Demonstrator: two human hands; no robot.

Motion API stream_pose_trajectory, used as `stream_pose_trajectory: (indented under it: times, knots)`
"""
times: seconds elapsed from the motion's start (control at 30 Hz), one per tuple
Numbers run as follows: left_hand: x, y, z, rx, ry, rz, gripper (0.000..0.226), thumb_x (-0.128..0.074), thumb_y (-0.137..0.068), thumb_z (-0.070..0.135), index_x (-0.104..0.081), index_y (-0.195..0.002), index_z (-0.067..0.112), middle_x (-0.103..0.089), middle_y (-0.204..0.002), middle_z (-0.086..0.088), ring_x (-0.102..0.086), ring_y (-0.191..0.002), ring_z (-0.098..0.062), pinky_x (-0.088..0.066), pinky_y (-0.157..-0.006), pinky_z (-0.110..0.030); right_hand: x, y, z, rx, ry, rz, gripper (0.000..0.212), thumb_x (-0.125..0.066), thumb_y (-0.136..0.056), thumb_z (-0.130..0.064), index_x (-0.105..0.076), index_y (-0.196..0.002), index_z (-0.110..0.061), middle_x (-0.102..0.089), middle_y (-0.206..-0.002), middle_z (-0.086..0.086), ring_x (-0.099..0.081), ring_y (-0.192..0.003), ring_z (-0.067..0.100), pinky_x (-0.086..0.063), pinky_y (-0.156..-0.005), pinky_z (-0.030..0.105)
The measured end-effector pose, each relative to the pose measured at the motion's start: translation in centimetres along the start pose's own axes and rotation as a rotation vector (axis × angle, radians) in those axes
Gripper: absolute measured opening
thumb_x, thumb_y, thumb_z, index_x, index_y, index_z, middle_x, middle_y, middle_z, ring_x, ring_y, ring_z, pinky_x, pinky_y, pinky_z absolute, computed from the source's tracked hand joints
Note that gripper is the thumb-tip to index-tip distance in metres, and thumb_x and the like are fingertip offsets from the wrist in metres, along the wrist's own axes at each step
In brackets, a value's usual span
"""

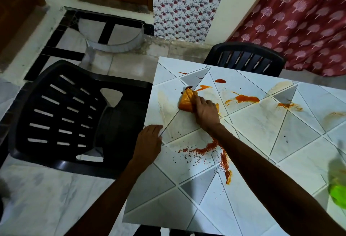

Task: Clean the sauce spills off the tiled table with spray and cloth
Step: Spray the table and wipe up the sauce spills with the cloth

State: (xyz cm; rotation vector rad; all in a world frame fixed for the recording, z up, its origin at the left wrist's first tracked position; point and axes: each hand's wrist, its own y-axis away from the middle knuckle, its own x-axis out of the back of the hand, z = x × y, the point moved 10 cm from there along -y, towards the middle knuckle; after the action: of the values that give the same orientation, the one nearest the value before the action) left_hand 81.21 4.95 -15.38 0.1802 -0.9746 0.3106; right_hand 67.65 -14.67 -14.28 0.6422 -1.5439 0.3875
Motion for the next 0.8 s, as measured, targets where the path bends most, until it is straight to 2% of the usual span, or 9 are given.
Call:
stream_pose_trajectory:
  times: [0.17,0.3,0.37,0.47,0.57,0.67,0.8]
  knots:
    - [0.4,-0.1,1.4,-0.097,0.005,0.000,0.036,-0.068,-0.086,0.001,-0.066,-0.122,0.006,-0.071,-0.108,-0.012,-0.066,-0.101,-0.031,-0.053,-0.094,-0.046,1.3,3.6,-2.5,0.168,-0.138,0.058,0.058,-0.065,-0.088,-0.011,-0.040,-0.141,-0.006,-0.069,-0.105,0.018,-0.064,-0.096,0.037,-0.052,-0.089,0.047]
    - [-0.2,0.1,1.8,-0.093,0.057,-0.060,0.040,-0.063,-0.090,0.004,-0.062,-0.130,0.011,-0.072,-0.106,-0.006,-0.065,-0.102,-0.024,-0.052,-0.095,-0.044,-0.3,8.3,-3.6,0.305,-0.143,-0.095,0.066,-0.070,-0.087,-0.016,-0.040,-0.147,-0.016,-0.070,-0.115,0.010,-0.064,-0.103,0.026,-0.052,-0.095,0.042]
    - [-0.3,0.3,1.4,-0.053,0.085,-0.078,0.040,-0.060,-0.094,0.008,-0.059,-0.133,0.016,-0.071,-0.102,-0.004,-0.064,-0.098,-0.022,-0.053,-0.090,-0.039,-0.7,9.5,-3.2,0.338,-0.125,-0.198,0.071,-0.074,-0.086,-0.020,-0.041,-0.148,-0.017,-0.068,-0.120,0.008,-0.064,-0.107,0.024,-0.051,-0.098,0.039]
    - [0.1,0.6,0.5,0.052,0.111,-0.076,0.044,-0.066,-0.090,0.012,-0.058,-0.133,0.019,-0.068,-0.095,-0.005,-0.061,-0.091,-0.020,-0.053,-0.082,-0.032,0.4,8.3,-1.7,0.270,-0.167,-0.267,0.065,-0.071,-0.089,-0.021,-0.042,-0.148,-0.022,-0.067,-0.123,0.006,-0.064,-0.110,0.024,-0.050,-0.094,0.033]
    - [0.5,1.1,-0.5,0.129,0.141,-0.071,0.045,-0.074,-0.085,0.015,-0.061,-0.128,0.019,-0.068,-0.094,-0.004,-0.062,-0.089,-0.018,-0.054,-0.081,-0.029,3.2,4.5,-0.9,0.113,-0.310,-0.150,0.056,-0.069,-0.090,-0.020,-0.048,-0.141,-0.025,-0.071,-0.115,0.009,-0.068,-0.101,0.029,-0.052,-0.084,0.032]
    - [1.0,1.6,-0.5,0.153,0.122,-0.060,0.043,-0.076,-0.083,0.013,-0.065,-0.124,0.016,-0.070,-0.097,-0.006,-0.062,-0.090,-0.019,-0.045,-0.079,-0.020,3.9,0.6,-2.7,0.035,-0.322,-0.107,0.055,-0.070,-0.089,-0.025,-0.049,-0.140,-0.022,-0.071,-0.116,0.010,-0.068,-0.102,0.032,-0.047,-0.077,0.029]
    - [1.2,2.2,-0.5,0.141,0.144,-0.049,0.037,-0.078,-0.081,0.010,-0.069,-0.116,0.013,-0.072,-0.098,-0.003,-0.062,-0.092,-0.021,-0.050,-0.086,-0.031,2.5,-0.8,-7.8,0.103,-0.229,-0.173,0.059,-0.070,-0.088,-0.024,-0.047,-0.142,-0.018,-0.066,-0.124,0.016,-0.062,-0.114,0.038,-0.048,-0.092,0.041]
